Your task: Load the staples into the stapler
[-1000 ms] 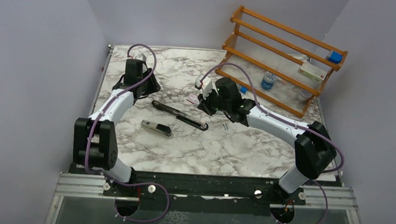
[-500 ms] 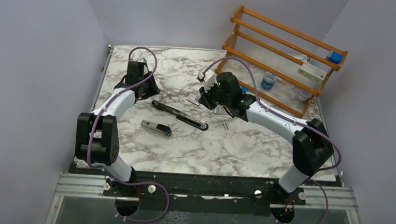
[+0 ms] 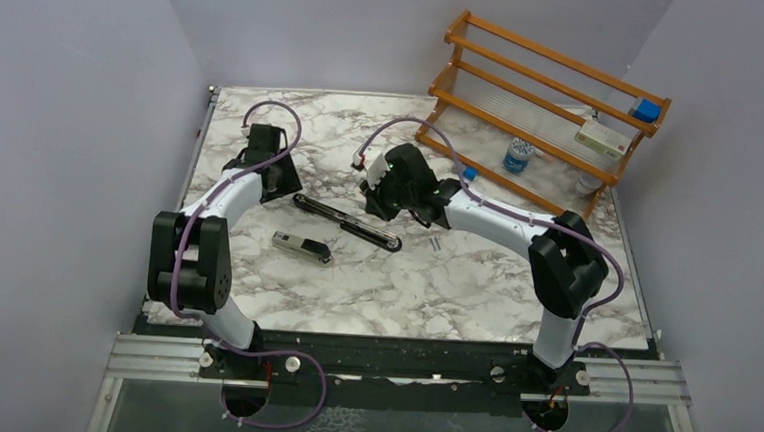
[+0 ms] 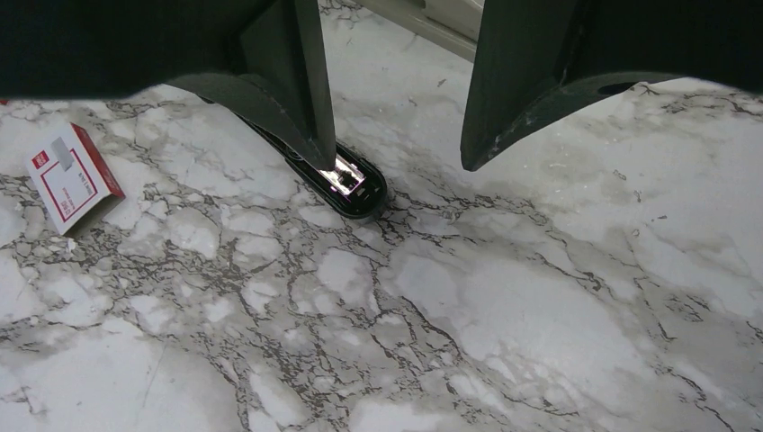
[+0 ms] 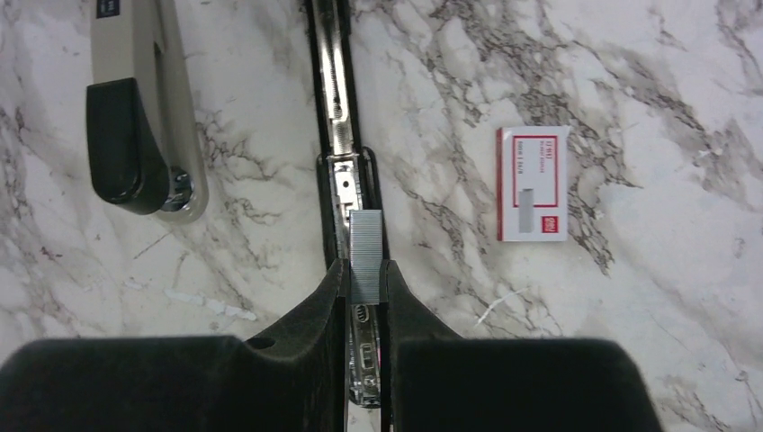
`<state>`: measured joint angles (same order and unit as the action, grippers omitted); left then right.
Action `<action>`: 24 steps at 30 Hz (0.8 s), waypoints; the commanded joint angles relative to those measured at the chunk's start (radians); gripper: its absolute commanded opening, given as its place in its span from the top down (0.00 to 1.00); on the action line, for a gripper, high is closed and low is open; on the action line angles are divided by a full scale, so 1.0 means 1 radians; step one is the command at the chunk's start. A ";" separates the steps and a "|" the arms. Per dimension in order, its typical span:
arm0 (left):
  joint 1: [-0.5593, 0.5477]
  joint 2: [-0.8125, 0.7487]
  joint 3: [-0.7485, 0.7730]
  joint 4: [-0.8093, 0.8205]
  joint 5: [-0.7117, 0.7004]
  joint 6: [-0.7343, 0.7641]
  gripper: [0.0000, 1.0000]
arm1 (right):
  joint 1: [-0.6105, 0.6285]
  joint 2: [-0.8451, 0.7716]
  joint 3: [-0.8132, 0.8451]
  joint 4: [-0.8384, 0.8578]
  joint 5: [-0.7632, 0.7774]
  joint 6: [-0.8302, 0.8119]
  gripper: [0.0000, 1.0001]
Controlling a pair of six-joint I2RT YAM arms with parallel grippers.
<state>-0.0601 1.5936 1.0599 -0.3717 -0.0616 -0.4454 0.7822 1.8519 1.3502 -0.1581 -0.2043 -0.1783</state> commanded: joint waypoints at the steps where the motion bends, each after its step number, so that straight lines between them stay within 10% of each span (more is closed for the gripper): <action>1: 0.006 0.055 0.021 0.009 -0.022 -0.052 0.43 | 0.024 0.016 0.029 -0.044 -0.038 -0.031 0.99; 24: 0.006 0.164 -0.024 0.145 0.084 -0.183 0.32 | 0.025 0.022 0.021 -0.074 -0.073 -0.075 0.99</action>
<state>-0.0601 1.7386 1.0569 -0.2474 0.0143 -0.6060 0.8070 1.8561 1.3521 -0.1928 -0.2302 -0.2169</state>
